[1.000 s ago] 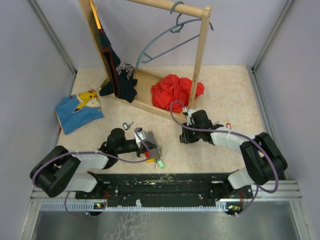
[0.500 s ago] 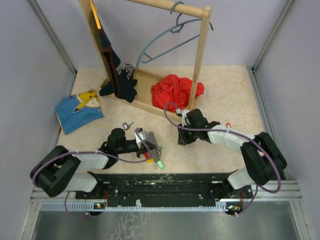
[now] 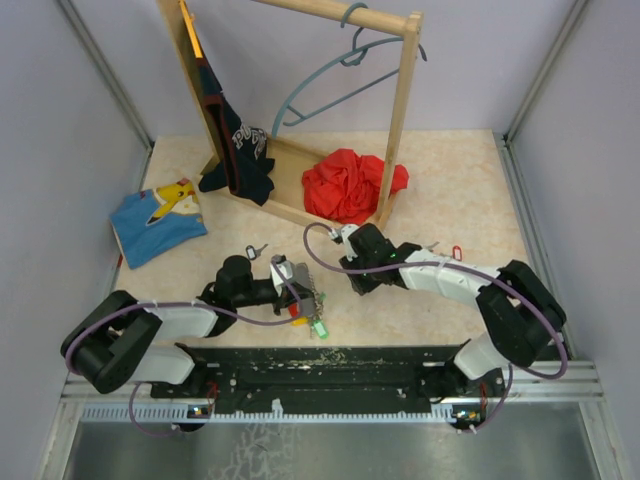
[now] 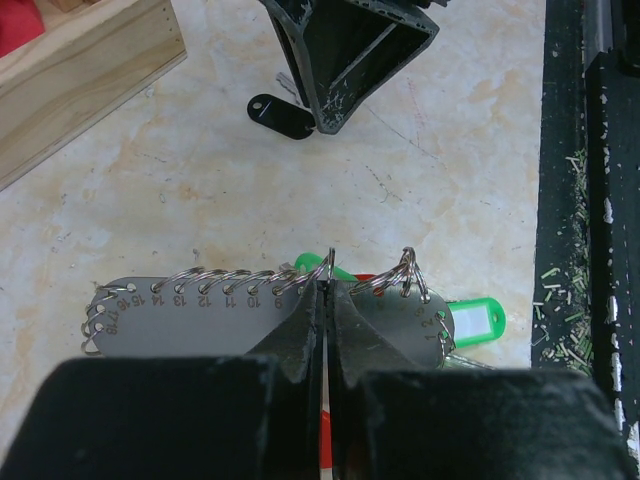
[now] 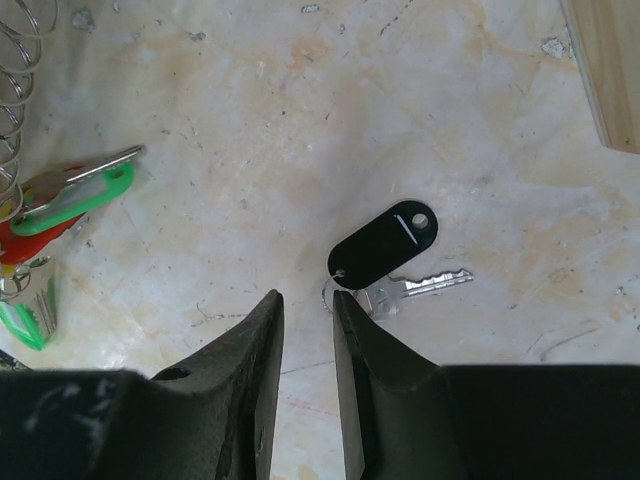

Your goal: Put the keys on the keyring

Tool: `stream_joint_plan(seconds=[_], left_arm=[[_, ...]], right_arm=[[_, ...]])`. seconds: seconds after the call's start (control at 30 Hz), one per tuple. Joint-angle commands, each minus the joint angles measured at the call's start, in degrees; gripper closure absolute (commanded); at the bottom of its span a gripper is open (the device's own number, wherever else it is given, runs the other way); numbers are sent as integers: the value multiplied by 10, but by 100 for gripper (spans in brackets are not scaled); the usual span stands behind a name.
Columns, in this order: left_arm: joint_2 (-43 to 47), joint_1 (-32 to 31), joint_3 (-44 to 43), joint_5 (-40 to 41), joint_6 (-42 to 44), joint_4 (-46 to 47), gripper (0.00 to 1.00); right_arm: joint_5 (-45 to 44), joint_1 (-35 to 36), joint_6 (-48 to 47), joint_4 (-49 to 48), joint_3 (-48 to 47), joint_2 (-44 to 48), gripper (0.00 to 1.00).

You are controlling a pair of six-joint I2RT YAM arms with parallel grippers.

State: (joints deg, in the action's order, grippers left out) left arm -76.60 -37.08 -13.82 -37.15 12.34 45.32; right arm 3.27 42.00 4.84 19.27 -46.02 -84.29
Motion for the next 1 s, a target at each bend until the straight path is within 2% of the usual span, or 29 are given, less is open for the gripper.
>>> stream_joint_plan(seconds=[0.0,0.57,0.97], left_arm=[[-2,2,-16,-15,5,8,100],[-4,2,-17,-15,6,7,100],[-5,2,-18,-17,5,6,100]], right_arm=[[-73,25,-28,31,-49,-20,73],[-164,81,-43,96,-114,-95,75],[-182,87,-42,108,-121,-119,79]])
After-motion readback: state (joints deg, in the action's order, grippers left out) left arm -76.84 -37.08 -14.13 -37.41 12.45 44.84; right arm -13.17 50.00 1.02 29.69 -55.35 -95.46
